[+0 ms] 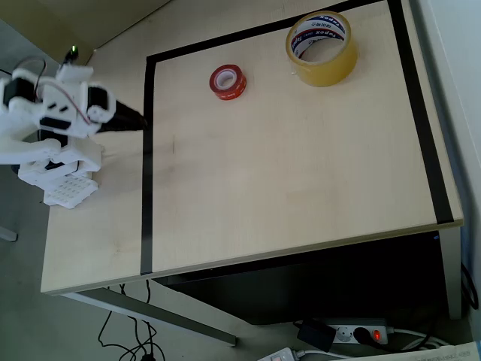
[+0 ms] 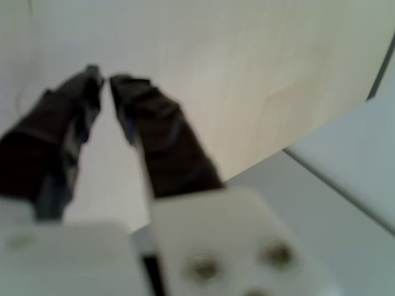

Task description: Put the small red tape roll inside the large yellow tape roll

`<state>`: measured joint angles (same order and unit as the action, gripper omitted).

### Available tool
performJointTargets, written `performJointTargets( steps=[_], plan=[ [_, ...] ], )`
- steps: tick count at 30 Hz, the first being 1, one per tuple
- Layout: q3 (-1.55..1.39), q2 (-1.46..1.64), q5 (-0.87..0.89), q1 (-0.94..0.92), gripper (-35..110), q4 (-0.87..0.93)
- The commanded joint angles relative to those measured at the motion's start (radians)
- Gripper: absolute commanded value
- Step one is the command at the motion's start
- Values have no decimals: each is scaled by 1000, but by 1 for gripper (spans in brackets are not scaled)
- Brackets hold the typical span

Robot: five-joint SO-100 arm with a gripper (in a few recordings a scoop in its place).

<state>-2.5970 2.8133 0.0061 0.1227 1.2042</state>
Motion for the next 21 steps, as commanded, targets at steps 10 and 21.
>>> performJointTargets(
  steps=[10,21],
  plan=[
    [607,-830,-451,124,5,52],
    [796,-1146,-557,189,23,95]
  ],
)
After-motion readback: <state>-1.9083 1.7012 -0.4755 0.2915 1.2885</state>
